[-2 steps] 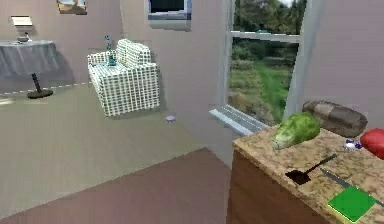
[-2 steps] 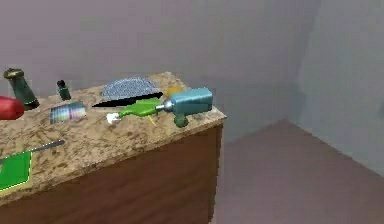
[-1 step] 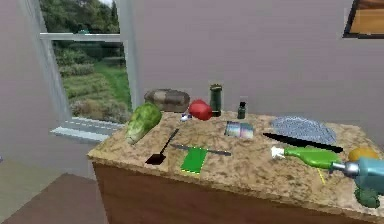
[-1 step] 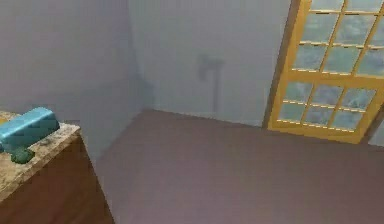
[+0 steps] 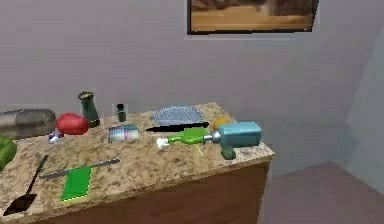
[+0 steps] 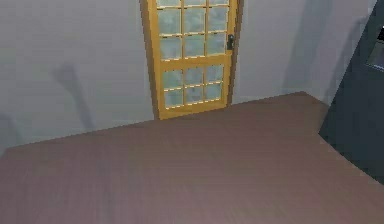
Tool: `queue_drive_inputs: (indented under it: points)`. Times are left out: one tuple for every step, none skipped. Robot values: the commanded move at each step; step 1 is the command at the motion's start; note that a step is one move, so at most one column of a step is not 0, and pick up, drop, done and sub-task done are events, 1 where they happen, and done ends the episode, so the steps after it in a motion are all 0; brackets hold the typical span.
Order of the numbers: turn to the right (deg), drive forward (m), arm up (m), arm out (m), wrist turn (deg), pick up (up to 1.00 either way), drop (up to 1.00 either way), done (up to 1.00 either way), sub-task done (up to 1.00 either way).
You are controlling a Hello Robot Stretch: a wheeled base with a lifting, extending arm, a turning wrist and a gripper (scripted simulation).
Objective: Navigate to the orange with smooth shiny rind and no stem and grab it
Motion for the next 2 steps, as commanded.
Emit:
queue_drive_inputs:
  points:
    - [0.0, 0.4, 0.0, 0.0, 0.0, 0.0, 0.0, 0.0, 0.0]
    - [-45.0, 0.0, 0.0, 0.0, 0.0, 0.0, 0.0, 0.0, 0.0]
